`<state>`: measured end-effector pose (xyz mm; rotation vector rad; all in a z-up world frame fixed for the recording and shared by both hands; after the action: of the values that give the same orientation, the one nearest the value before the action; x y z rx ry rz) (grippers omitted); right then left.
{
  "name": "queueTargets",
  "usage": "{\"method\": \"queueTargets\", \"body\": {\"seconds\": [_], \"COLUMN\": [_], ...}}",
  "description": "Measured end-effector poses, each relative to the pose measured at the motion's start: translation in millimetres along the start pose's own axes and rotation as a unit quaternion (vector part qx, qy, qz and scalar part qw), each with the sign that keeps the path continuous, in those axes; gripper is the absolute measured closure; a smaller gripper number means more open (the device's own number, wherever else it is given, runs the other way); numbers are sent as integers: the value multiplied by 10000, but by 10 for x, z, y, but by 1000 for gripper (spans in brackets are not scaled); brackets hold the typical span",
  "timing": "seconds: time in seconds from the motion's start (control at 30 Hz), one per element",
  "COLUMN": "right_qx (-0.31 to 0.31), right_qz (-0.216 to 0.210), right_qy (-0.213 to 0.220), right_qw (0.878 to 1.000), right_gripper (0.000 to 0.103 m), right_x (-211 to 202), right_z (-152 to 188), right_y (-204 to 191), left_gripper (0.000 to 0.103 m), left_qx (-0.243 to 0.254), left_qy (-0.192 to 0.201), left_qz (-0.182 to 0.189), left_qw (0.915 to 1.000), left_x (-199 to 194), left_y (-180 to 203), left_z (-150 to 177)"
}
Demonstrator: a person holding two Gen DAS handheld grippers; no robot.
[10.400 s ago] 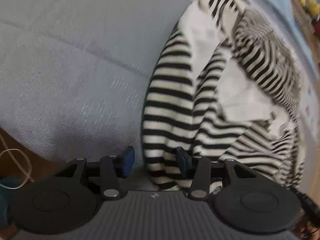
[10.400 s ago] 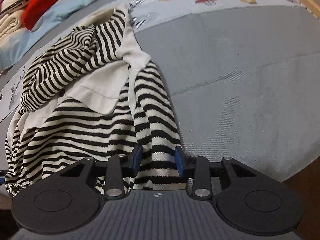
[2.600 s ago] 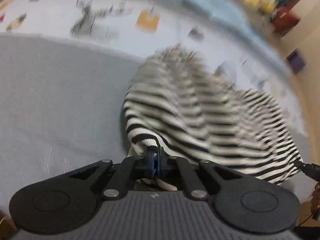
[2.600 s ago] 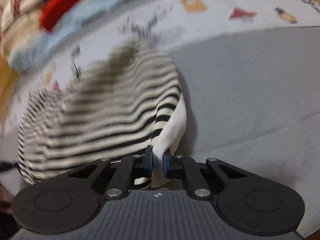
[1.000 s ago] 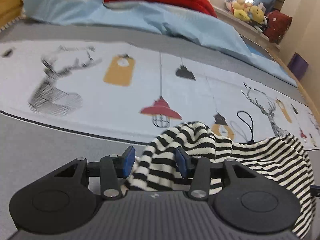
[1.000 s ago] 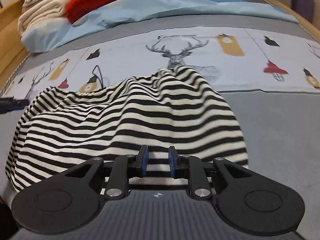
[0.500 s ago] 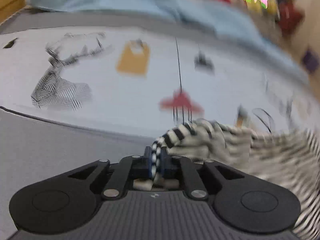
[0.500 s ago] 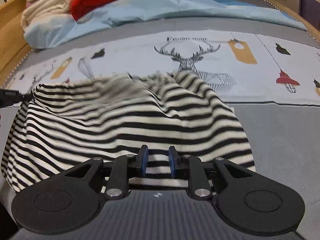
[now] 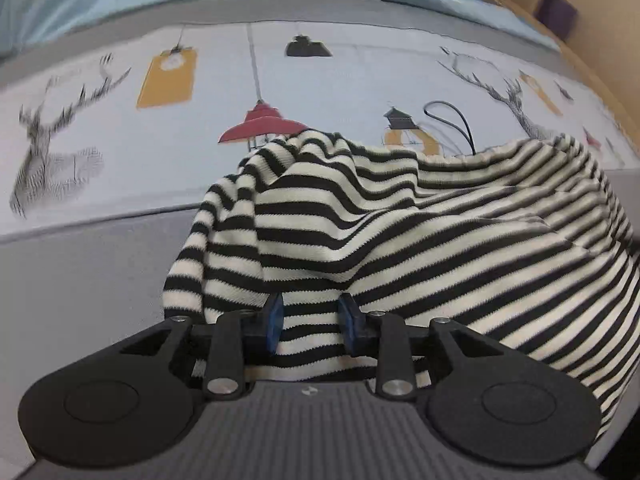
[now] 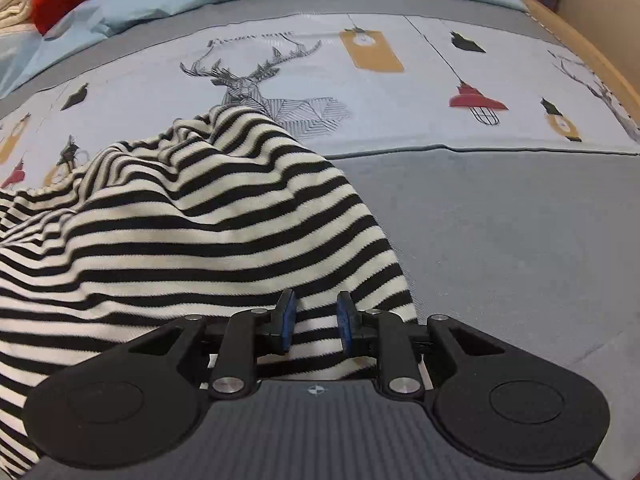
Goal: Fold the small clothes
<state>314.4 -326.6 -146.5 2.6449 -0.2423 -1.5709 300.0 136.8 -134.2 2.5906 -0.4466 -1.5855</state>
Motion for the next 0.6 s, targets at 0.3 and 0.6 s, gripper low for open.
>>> {"method": "queueTargets", "body": {"seconds": [0.3,0.6], "right_qx": [229,550], "right_qz": [-66,8], "right_qy": [286,217], "right_qw": [9993,9983], "right_gripper": [80,77], "right_x": [-100,-75], "right_z": [-79,-97], "right_y": [107,237], "left_gripper": [65,55], "left_qx": [-40,477], "left_qy": [191,6], "left_qz": [1259,672], "left_qw": [9919,9966], "left_x": [-274,-197], "left_y": [523,756], "left_z": [-27,43]}}
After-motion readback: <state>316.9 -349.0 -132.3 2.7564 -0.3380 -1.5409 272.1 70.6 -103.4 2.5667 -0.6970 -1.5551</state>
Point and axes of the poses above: each gripper's, at about its wrist camera, not at the fingertips, and x roughly the way its jaws point, y to its right, z to its underside, the point moved 6 cm from there along x, roughly the way its jaws point, and after that the axes turned 10 degrees about z, right-handed, at the moved point
